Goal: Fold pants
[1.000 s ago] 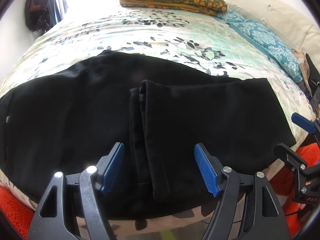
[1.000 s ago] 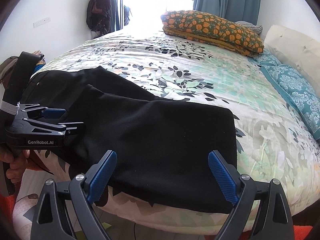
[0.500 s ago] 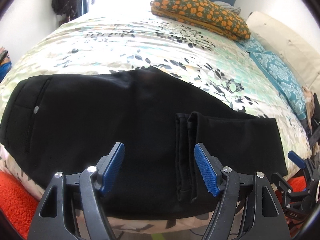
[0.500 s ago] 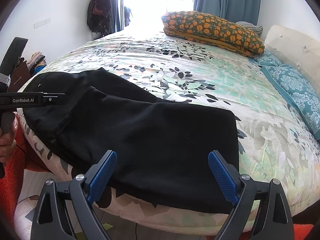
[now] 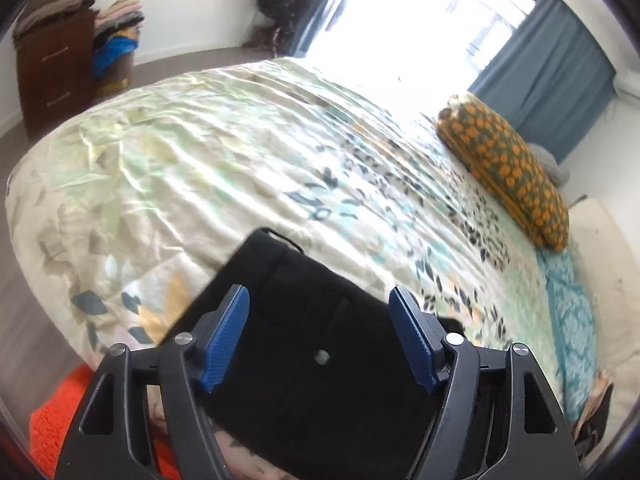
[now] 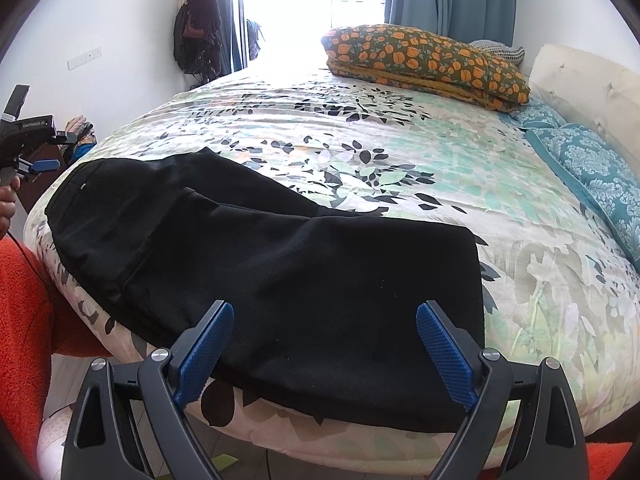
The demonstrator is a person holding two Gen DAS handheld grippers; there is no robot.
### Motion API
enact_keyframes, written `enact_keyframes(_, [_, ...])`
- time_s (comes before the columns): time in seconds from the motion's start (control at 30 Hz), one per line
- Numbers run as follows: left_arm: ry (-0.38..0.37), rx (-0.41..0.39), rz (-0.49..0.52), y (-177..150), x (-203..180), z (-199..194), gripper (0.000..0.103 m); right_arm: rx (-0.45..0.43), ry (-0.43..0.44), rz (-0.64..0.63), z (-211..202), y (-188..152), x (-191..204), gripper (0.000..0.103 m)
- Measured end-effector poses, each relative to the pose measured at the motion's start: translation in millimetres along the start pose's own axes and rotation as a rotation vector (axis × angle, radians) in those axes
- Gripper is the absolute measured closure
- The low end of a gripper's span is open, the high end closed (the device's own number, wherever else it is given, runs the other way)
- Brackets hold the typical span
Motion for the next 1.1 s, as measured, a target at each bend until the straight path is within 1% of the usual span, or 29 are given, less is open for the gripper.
enact_keyframes(0.03, [0.001,0.003,-0.053,13.5,18.4,1.1,0.028,0.005,0.003,-0.001,1.2,-0.4,1.0,0.01])
enact_keyframes(0.07, [0.0,0.03,-0.078,23.2,33.1,5.9,0.027,0.01,0.007,-0.003,2.6,-0.7,2.3,0.01])
enact_keyframes(0.1, [-0.005,0.073,-0.073,28.5,42.2,14.6,0.027,0.015,0.011,-0.006,4.0,-0.7,3.5,0.011])
enact_keyframes(0.17, [-0.026,0.18,0.003,25.4,46.0,34.1,0.027,0.017,0.013,-0.017,5.7,0.1,7.0,0.011])
enact_keyframes(0.23, [-0.069,0.277,0.106,10.3,37.1,54.4,0.027,0.015,0.013,-0.027,6.3,1.1,10.6,0.01])
enact_keyframes(0.27, [-0.078,0.317,0.15,2.2,32.7,64.6,0.027,0.015,0.014,-0.031,7.1,1.5,12.5,0.01])
enact_keyframes(0.3, [-0.058,0.338,0.191,-5.4,29.5,73.5,0.027,0.016,0.015,-0.034,7.8,1.7,14.7,0.01])
enact_keyframes(0.37, [0.023,0.358,0.256,-16.0,27.4,90.5,0.027,0.021,0.016,-0.048,9.9,1.9,19.1,0.01])
enact_keyframes(0.4, [0.045,0.383,0.263,-21.2,29.5,100.1,0.026,0.023,0.016,-0.057,10.7,2.0,21.3,0.01])
enact_keyframes(0.43, [0.05,0.408,0.251,-26.1,32.9,109.4,0.021,0.025,0.016,-0.065,11.3,2.1,22.9,0.011])
enact_keyframes(0.47, [0.049,0.424,0.225,-29.1,39.8,116.7,0.012,0.025,0.016,-0.072,11.7,2.3,24.2,0.011])
enact_keyframes(0.53, [0.032,0.416,0.168,-33.4,50.5,123.5,0.007,0.022,0.015,-0.075,11.3,2.4,24.3,0.011])
enact_keyframes(0.6, [0.014,0.413,0.162,-33.7,52.0,124.5,0.006,0.023,0.014,-0.065,11.6,2.0,21.9,0.01])
enact_keyframes(0.73, [0.035,0.436,0.17,-31.9,48.6,126.0,0.005,0.036,0.02,-0.026,14.0,1.0,13.9,0.01])
enact_keyframes(0.77, [0.038,0.455,0.173,-31.4,46.9,125.6,0.006,0.036,0.02,-0.017,13.7,1.4,11.8,0.011])
enact_keyframes(0.8, [0.039,0.472,0.181,-30.6,45.4,124.7,0.008,0.032,0.02,-0.008,12.7,1.9,9.9,0.011])
enact_keyframes(0.83, [0.042,0.471,0.177,-29.4,44.4,121.6,0.02,0.027,0.021,0.001,11.5,2.8,7.8,0.01])
enact_keyframes(0.87, [0.016,0.468,0.16,-28.5,42.7,116.2,0.049,0.022,0.022,0.01,10.0,3.3,6.2,0.01])
enact_keyframes(0.9, [0.026,0.456,0.154,-27.0,41.2,108.9,0.057,0.017,0.024,0.017,8.4,4.0,4.6,0.01])
enact_keyframes(0.93, [0.043,0.436,0.159,-25.1,38.4,101.2,0.08,0.013,0.025,0.025,7.1,4.4,3.3,0.01])
enact_keyframes(0.97, [0.042,0.425,0.15,-22.9,37.4,93.2,0.085,0.01,0.026,0.031,6.5,4.9,2.0,0.01])
enact_keyframes(1.0, [0.027,0.41,0.124,-20.6,36.9,84.8,0.087,0.009,0.029,0.039,6.1,5.0,0.7,0.01])
enact_keyframes(1.1, [-0.069,0.369,0.029,-14.1,33.9,55.7,0.089,0.006,0.036,0.058,5.4,5.7,-2.9,0.01])
Point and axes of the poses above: each gripper's, at about its wrist camera, not at the fingertips, and z roughly the way its jaws point, x to its left, y to its top, the point moved 2 cm from there along z, roughly the way its jaws point
